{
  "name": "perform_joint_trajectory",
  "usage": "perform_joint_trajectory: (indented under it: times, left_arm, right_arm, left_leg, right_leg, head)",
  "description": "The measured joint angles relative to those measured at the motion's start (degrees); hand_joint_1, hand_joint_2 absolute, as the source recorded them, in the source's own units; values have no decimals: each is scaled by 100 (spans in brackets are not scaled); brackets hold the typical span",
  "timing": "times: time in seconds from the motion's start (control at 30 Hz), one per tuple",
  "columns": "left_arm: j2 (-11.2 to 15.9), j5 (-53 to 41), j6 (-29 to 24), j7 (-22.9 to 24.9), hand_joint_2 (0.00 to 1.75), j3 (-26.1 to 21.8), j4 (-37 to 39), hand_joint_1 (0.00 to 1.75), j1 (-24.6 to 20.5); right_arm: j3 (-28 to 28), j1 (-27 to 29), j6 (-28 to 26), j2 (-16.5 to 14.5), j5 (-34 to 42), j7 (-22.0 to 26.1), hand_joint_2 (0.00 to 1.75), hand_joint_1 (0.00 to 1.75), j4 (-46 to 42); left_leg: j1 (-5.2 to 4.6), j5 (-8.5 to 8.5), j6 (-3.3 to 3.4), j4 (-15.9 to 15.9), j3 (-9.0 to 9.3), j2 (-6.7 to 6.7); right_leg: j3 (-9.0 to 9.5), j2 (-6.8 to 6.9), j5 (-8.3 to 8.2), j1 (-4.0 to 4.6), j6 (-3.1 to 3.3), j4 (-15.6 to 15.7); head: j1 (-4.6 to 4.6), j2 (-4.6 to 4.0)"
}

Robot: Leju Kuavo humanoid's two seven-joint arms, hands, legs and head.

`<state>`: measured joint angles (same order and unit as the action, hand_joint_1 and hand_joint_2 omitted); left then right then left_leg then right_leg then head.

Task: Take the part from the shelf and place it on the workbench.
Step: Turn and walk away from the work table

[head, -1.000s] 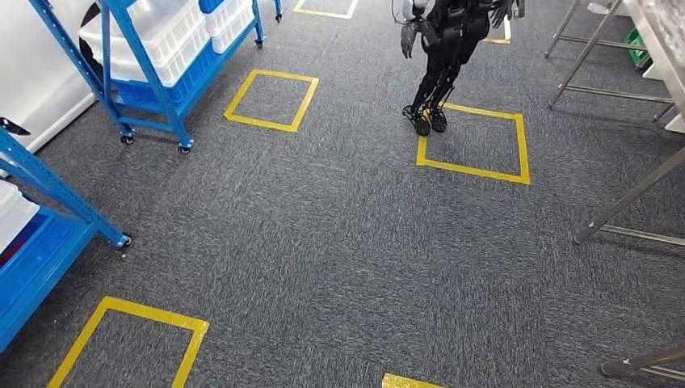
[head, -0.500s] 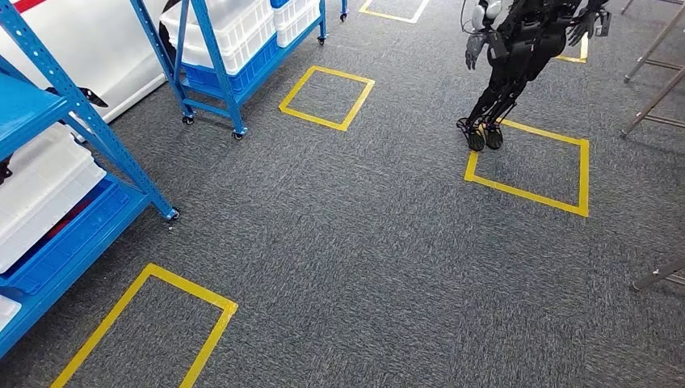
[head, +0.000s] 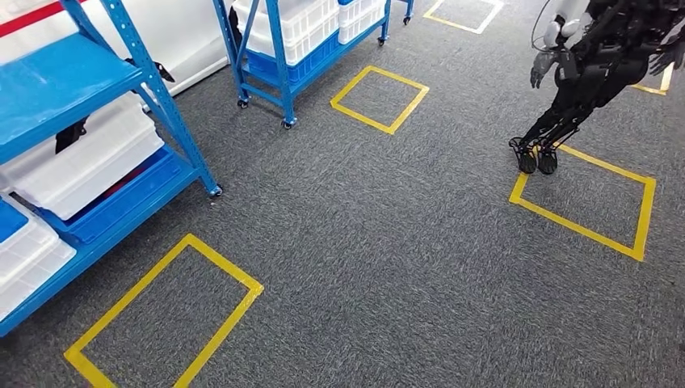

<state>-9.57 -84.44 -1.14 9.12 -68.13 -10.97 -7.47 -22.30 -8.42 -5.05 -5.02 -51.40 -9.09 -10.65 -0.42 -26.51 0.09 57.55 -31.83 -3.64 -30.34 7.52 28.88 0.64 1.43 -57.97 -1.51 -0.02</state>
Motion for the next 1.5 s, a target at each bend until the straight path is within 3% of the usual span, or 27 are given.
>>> perform_joint_trajectory:
  times: [0.03, 0.1, 0.17, 0.23, 0.27, 0.3, 0.33, 0.4, 0.47, 0.53, 0.57, 0.67, 0.73, 0.77, 0.83, 0.9, 0.97, 1.03, 1.07, 1.13, 1.2, 1.27, 1.3, 1.33, 1.37, 1.43, 1.5]
  left_arm:
    - [-4, -8, 3, 8, 175, 0, 0, 0, 3]
    - [-14, -22, 8, 29, 175, 0, 0, 0, -4]
    - [-25, -31, 21, 41, 175, 0, 0, 0, -35]
    - [-31, -34, 37, 43, 175, 0, 0, 0, -50]
    - [-33, -33, 40, 44, 175, 0, 0, 0, -45]
    - [-33, -31, 42, 44, 175, 0, 0, 0, -37]
    - [-35, -28, 42, 44, 175, 0, 0, 0, -33]
    - [-38, -25, 42, 43, 175, 0, 0, 0, -37]
    - [-39, -23, 40, 40, 175, 0, 0, 0, -43]
    - [-38, -23, 39, 39, 175, 0, 0, 0, -25]
    - [-38, -23, 39, 38, 175, 0, 0, 0, -10]
    - [-37, -22, 28, 34, 175, 0, 0, 0, -16]
    - [-37, -23, 22, 30, 175, 0, 0, 0, -44]
    - [-36, -23, 23, 26, 175, 0, 0, 0, -44]
    - [-35, -22, 23, 19, 175, 0, 0, 0, -23]
    - [-34, -23, 19, 15, 175, 0, 0, 0, -14]
    - [-29, -25, 20, 10, 175, 0, 0, 0, -33]
    - [-21, -23, 27, 4, 175, 0, 0, 0, -32]
    - [-19, -20, 30, 3, 175, 0, 0, 0, -18]
    - [-20, -8, 31, 2, 175, 0, 0, 0, -1]
    - [-28, 5, 27, -4, 175, 0, 0, 0, -10]
    - [-34, 16, 17, -14, 175, -1, 0, 0, -8]
    - [-34, 20, 10, -17, 175, -1, 0, 0, 2]
    - [-35, 25, 3, -20, 175, -2, 0, 0, 13]
    - [-36, 31, -2, -23, 175, -2, 0, 0, 19]
    - [-38, 44, -9, -32, 175, -2, 0, 0, 18]
    - [-35, 56, -20, -38, 175, -2, 0, 0, 24]
  right_arm:
    - [3, -10, -12, 1, 7, 0, 0, 0, -1]
    - [13, -16, -34, 4, 15, 5, 0, 0, -2]
    - [25, 6, -46, 7, 19, 9, 0, 0, -2]
    - [38, 26, -57, 11, 22, 12, 0, 0, -2]
    - [44, 27, -60, 14, 21, 11, 0, 0, -2]
    - [48, 26, -61, 17, 16, 12, 0, 0, -2]
    - [49, 26, -60, 19, 9, 9, 0, 0, -2]
    - [50, 44, -50, 19, 1, 6, 0, 0, 1]
    - [51, 52, -42, 15, 1, 5, 0, 0, 3]
    - [51, 41, -35, 6, -2, 6, 0, 0, 3]
    - [52, 34, -32, 3, -6, 6, 0, 0, 3]
    - [55, 45, -30, -8, -16, 4, 0, 0, 3]
    - [64, 67, -30, -2, -16, 4, 0, 0, 4]
    - [70, 70, -31, 3, -16, 4, 0, 0, 4]
    - [78, 64, -32, 7, -19, 4, 0, 0, 5]
    - [80, 55, -34, 6, -22, 4, 0, 0, 5]
    - [81, 51, -39, 7, -26, 3, 0, 0, 5]
    - [83, 36, -46, 8, -34, 2, 0, 0, 4]
    - [84, 21, -50, 8, -42, 2, 0, 0, 2]
    - [85, -1, -56, 6, -64, 5, 0, 0, -2]
    - [89, 0, -56, 5, -94, 7, 0, 0, -4]
    - [98, 7, -53, 9, -112, 7, 0, 0, -4]
    - [105, 4, -51, 12, -120, 6, 0, 0, -4]
    - [112, 1, -50, 13, -126, 4, 0, 0, -4]
    - [119, 0, -46, 14, -136, 3, 0, 0, -3]
    - [126, 10, -37, 14, -153, 0, 0, 0, -1]
    - [129, 11, -31, 9, -173, 0, 0, 0, 1]
  left_leg:
    - [16, 16, 27, -18, 3, 70]
    - [54, 64, 85, -66, 22, 201]
    - [72, 97, 123, -87, 18, 333]
    - [71, 109, 131, -83, 1, 493]
    - [72, 112, 128, -78, 0, 579]
    - [75, 114, 119, -70, 5, 669]
    - [80, 111, 106, -55, 9, 761]
    - [87, 97, 56, -1, -12, 931]
    - [88, 101, -20, 30, -71, 1071]
    - [103, 129, -102, 14, -117, 1190]
    - [106, 115, -132, 35, -139, 1140]
    - [93, -257, -181, 683, -447, 634]
    - [100, -572, -199, 1398, -776, 477]
    - [103, -606, -203, 1576, -848, 453]
    - [101, -389, -188, 1323, -686, 395]
    - [60, -73, -125, 549, -266, 148]
    - [5, 31, -45, 86, -35, -54]
    - [-14, 23, 7, 27, -42, 20]
    - [2, 41, 26, 0, -31, 88]
    - [45, 87, 75, -56, -2, 214]
    - [62, 116, 109, -69, -6, 346]
    - [62, 123, 118, -58, -20, 512]
    - [63, 122, 114, -49, -19, 602]
    - [66, 118, 106, -35, -13, 692]
    - [71, 110, 92, -16, -9, 781]
    - [69, 92, 34, 39, -42, 943]
    - [71, 101, -42, 63, -101, 1068]
  right_leg:
    - [13, 17, 13, -8, -33, -3]
    - [-35, -220, 164, -30, -103, -181]
    - [-301, -590, 518, -64, -148, -788]
    - [-640, -723, 785, -85, -166, -1493]
    - [-711, -740, 766, -93, -172, -1622]
    - [-673, -751, 632, -104, -175, -1524]
    - [-531, -796, 407, -123, -179, -1199]
    - [-202, -1077, 57, -170, -182, -445]
    - [-77, -1273, -20, -184, -161, -124]
    - [-84, -1169, -33, -168, -96, -105]
    - [-78, -1102, -48, -166, -57, -85]
    - [-68, -836, -76, -151, 50, -32]
    - [-72, -632, -63, -117, 84, -32]
    - [-70, -537, -56, -105, 94, -34]
    - [-58, -376, -40, -87, 99, -38]
    - [-29, -243, -14, -60, 78, -42]
    - [-9, -121, 15, -31, 29, -48]
    - [22, 2, 31, -21, -23, -41]
    - [40, -8, 48, -30, -55, -52]
    - [-38, -293, 226, -51, -119, -283]
    - [-353, -644, 589, -80, -158, -945]
    - [-669, -729, 787, -95, -173, -1561]
    - [-707, -738, 716, -101, -177, -1604]
    - [-638, -757, 537, -112, -178, -1418]
    - [-483, -831, 294, -132, -181, -1050]
    - [-207, -1117, -11, -174, -180, -381]
    - [-144, -1253, -43, -174, -149, -181]
  head:
    - [-1, 0]
    - [0, 0]
    - [1, 0]
    - [0, 0]
    - [0, 0]
    - [0, 0]
    - [0, 0]
    - [1, 0]
    - [1, 0]
    - [0, 0]
    - [0, 0]
    - [0, 0]
    - [0, 0]
    - [0, 0]
    - [0, 0]
    - [0, 0]
    - [0, 0]
    - [0, 0]
    - [0, 0]
    - [0, 0]
    - [0, 0]
    - [0, 0]
    - [0, 0]
    - [0, 0]
    - [0, 0]
    - [1, 0]
    - [1, 0]
